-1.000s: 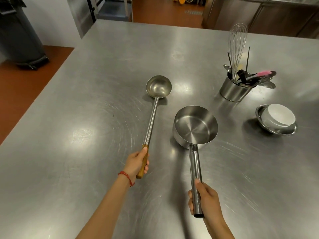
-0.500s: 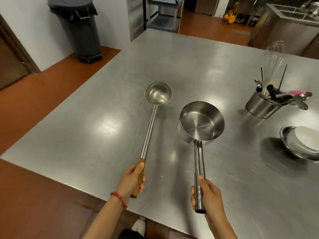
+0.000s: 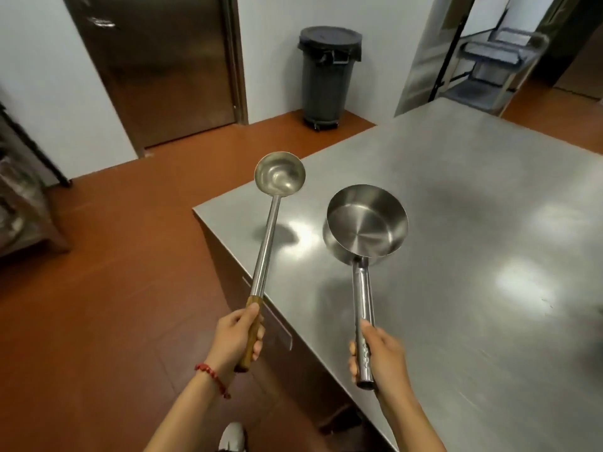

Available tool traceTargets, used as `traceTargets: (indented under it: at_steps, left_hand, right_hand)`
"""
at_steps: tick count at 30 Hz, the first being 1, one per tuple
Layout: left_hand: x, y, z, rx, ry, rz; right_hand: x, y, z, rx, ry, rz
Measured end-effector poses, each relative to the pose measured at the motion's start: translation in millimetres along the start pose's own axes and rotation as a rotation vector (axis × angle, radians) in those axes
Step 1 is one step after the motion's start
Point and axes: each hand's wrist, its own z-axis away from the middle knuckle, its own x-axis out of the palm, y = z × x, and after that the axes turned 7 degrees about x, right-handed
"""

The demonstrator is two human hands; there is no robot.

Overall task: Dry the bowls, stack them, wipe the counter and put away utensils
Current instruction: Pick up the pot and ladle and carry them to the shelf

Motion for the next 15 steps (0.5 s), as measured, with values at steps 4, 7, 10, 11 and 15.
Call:
traceTargets:
  at_steps: [4, 7, 10, 11, 15]
  left_hand:
    - [-58, 9, -10, 0.012, 0.150, 0.046]
    - [-109, 18, -25, 0.027, 0.242, 0.088]
    - [-167, 29, -44, 0.039, 0.328, 0.114]
    - [-186, 33, -51, 0.046, 0.351, 0.118]
    - [-255, 50, -76, 0.068, 0.438, 0.148]
  right_hand:
    - [67, -3, -21, -0.014, -0.123, 0.076]
    - [127, -2, -37, -0.007, -0.209, 0.112]
    - [194, -3, -51, 0.014, -0.289, 0.158]
    - [216, -4, -56, 0.021, -0.318, 0.172]
    - [297, -11, -70, 0.028, -0.419, 0.229]
